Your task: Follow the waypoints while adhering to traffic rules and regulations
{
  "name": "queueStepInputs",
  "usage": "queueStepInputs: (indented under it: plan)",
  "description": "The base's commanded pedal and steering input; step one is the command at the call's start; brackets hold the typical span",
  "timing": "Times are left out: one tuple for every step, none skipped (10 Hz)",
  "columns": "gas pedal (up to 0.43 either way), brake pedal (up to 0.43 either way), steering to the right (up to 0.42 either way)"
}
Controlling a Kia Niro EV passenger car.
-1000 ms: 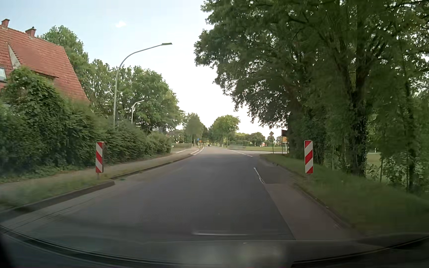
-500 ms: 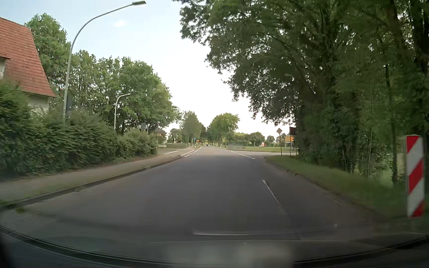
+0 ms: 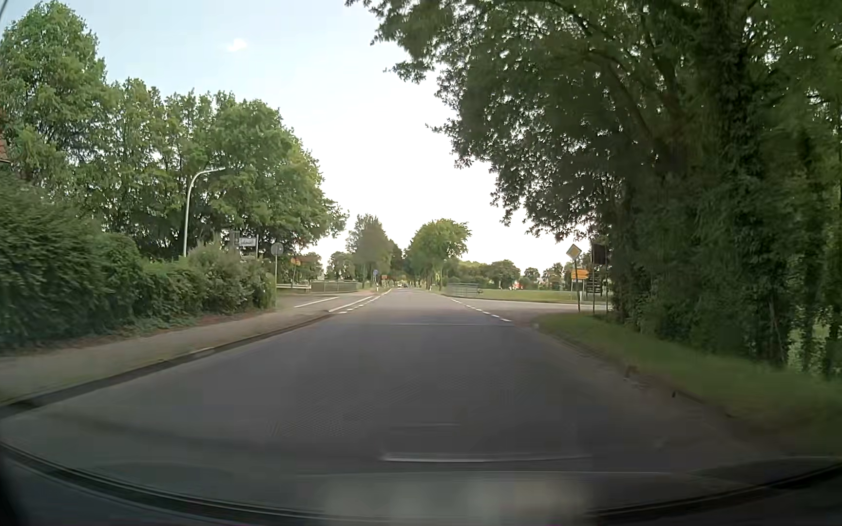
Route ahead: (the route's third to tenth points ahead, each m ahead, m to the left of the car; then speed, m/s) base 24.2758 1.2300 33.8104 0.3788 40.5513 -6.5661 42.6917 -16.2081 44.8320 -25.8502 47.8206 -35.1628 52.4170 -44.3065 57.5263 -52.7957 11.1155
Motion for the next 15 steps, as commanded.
queueStepInputs:
  plan:
    - [0.0, 0.006, 0.004]
    - [0.0, 0.006, 0.003]
    - [0.0, 0.006, 0.003]
    - [0.0, 0.006, 0.003]
    - [0.0, 0.006, 0.002]
    - [0.0, 0.006, -0.001]
    - [0.0, 0.006, -0.001]
    - [0.0, 0.006, 0.0]
    - [0.0, 0.006, 0.003]
    - [0.0, 0.006, 0.006]
    - [0.0, 0.006, 0.011]
    - [0.0, 0.006, 0.02]
    - [0.0, 0.006, 0.028]
    - [0.0, 0.006, 0.04]
    - [0.0, 0.006, 0.055]
